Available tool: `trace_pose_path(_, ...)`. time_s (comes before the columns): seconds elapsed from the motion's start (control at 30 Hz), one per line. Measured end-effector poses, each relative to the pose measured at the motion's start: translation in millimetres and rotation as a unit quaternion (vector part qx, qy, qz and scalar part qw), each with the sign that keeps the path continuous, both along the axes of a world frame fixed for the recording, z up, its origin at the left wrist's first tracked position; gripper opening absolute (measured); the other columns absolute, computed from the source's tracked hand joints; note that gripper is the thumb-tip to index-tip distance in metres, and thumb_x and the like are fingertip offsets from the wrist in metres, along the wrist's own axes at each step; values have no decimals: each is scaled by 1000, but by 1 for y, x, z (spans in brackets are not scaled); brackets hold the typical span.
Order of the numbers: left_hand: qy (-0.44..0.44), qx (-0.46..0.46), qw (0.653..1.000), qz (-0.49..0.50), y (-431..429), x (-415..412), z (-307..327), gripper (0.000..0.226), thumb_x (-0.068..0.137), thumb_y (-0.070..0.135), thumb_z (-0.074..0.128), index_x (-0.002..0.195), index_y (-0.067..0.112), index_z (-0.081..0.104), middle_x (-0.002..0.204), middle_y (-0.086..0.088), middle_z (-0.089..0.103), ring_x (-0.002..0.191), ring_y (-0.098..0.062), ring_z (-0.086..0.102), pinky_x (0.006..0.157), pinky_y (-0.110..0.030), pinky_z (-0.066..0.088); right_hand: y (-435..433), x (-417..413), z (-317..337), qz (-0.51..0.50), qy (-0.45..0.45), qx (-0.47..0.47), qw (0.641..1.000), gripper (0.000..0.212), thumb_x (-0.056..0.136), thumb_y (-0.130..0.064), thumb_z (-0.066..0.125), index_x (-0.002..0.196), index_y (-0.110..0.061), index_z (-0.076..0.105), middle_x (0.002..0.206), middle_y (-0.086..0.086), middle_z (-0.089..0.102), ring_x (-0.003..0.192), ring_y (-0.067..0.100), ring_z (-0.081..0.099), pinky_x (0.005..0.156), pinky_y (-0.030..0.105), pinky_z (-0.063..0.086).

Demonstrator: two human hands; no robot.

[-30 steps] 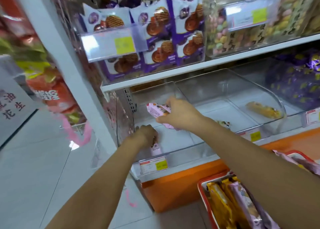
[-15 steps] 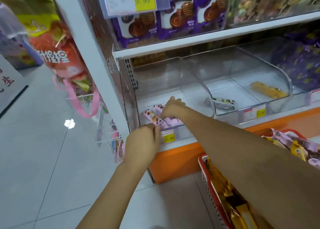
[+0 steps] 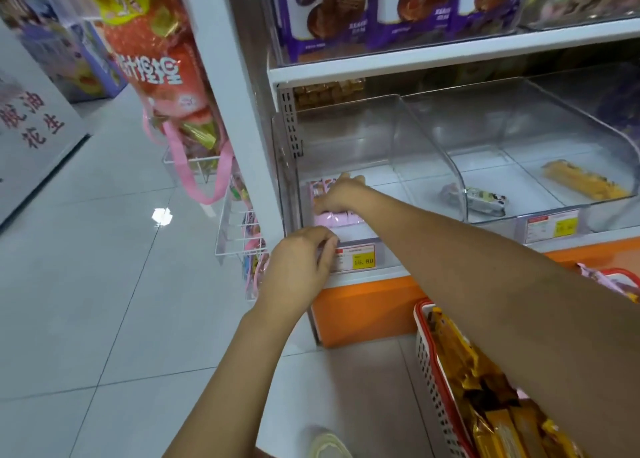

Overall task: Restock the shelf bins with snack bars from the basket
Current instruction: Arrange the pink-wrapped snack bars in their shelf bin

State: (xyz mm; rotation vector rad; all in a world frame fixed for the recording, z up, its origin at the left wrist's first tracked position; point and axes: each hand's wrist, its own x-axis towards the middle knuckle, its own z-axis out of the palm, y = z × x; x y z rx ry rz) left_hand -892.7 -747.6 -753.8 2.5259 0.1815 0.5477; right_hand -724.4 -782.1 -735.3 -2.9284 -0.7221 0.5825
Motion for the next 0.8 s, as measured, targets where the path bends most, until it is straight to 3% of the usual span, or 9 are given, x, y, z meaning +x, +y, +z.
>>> trace_pose_path(0.07,0,-2,1000,4,-1,0,0,31,89,28,43,88,11,68,86,-5,69,82,-21,62,74,-34,47,13,8,-4,-23,1,31,999,55,90,-45,52,138,-22,41,141,7,36,126,24,40,91,28,37)
trace_pose_path(0.13,4,1,1000,6,-1,1,-1,30,89,27,43,87,11,68,86,-5,68,82,-20,61,74,-34,46,25,14,-9,-91,16,77,993,76,84,-47,62,145,-16,30,143,11,36,128,26,41,86,28,40)
trace_pose_path(0.27,8,8,1000,3,-1,1,-3,25,92,23,45,88,12,67,86,-4,68,83,-20,61,75,-34,47,37,24,-21,-142,35,123,982,102,76,-55,71,150,-8,17,147,20,27,134,36,34,102,37,38)
trace_pose_path(0.33,7,11,1000,2,-1,2,-2,29,90,27,42,87,12,67,85,-4,67,82,-20,61,74,-34,48,38,27,-24,-108,31,132,985,97,80,-58,65,148,-7,21,145,21,33,132,36,34,104,38,36)
trace_pose_path(0.4,8,11,1000,0,0,1,-2,31,90,28,41,87,12,67,85,-4,67,82,-20,61,74,-35,48,38,30,-23,-60,34,154,986,74,92,-55,51,144,-6,31,143,19,42,132,34,37,104,35,34)
trace_pose_path(0.5,9,17,1000,-8,1,2,-2,31,91,29,40,87,12,66,84,-3,67,82,-20,60,74,-36,48,32,30,-15,-12,55,173,983,48,103,-40,36,137,-7,45,132,15,55,117,29,53,83,28,39)
trace_pose_path(0.6,10,20,1000,-3,1,2,-3,24,96,24,47,93,12,68,92,-5,68,87,-22,61,78,-37,48,16,22,-3,-20,81,203,976,43,102,-35,41,128,-3,53,104,12,55,87,22,54,69,25,38)
trace_pose_path(0.7,-36,13,999,15,-8,-2,2,17,95,18,53,100,11,68,102,-5,68,92,-22,62,80,-29,45,-18,7,19,9,31,209,977,37,99,-34,47,106,-3,64,94,13,60,90,25,58,77,32,44)
trace_pose_path(0.8,-119,-8,993,-15,-33,-9,14,19,93,23,54,86,11,66,87,-3,65,82,-15,58,72,-26,42,-78,-18,41,37,-45,266,962,40,96,-26,52,77,7,64,79,23,64,69,29,57,71,38,46)
